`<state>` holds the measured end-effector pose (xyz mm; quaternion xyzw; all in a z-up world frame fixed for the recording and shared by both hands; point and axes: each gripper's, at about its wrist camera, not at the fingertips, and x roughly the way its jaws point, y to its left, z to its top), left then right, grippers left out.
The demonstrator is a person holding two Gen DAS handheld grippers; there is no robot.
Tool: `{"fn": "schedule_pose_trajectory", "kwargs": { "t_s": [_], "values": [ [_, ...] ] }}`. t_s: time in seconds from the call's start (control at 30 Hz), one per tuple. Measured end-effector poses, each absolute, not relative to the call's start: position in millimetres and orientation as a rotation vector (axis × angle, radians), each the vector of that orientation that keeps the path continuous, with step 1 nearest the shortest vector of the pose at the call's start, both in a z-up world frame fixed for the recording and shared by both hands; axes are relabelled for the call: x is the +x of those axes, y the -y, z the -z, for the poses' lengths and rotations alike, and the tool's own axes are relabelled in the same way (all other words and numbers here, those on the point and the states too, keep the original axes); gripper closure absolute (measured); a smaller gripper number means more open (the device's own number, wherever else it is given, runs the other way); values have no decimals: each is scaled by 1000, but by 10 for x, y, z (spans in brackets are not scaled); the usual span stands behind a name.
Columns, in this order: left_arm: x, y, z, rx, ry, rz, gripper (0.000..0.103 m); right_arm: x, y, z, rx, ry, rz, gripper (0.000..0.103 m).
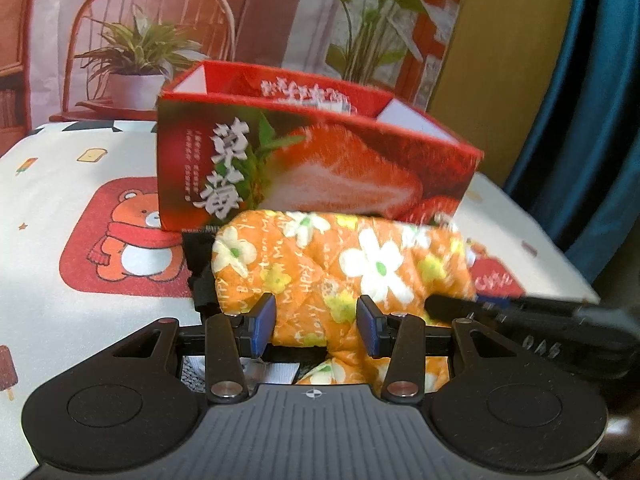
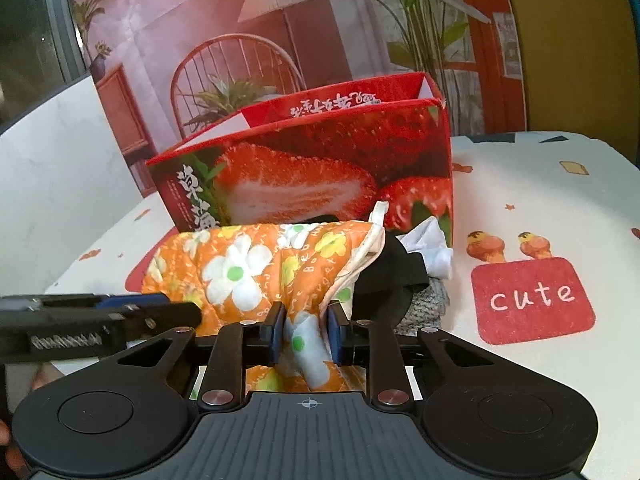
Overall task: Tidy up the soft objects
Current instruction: 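Close both grippers on the orange floral cushion and lift it, then carry the orange cushion with both grippers over the red box and lower it in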
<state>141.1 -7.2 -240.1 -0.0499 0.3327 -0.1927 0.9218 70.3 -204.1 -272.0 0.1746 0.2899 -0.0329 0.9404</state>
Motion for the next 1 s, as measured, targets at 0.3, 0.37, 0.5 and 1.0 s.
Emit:
{"fn": "schedule_pose_trajectory", "kwargs": {
  "t_s": [0.3,0.37,0.5,1.0],
  "values": [
    [1483,-206,2340,-223,-648,245,56,733,2071,2791,368,-602,62,83],
    [1520,-240,2384,-253,-677,243,57,736,2077,2799,373,-601,60,83],
    [1506,-200,2378,-241,-668,276,60,737,2084,2814,372,-599,57,83],
    [1336,-92,2162,-153,-558,321,86,627,2037,2551,345,-511,39,89]
  ]
}}
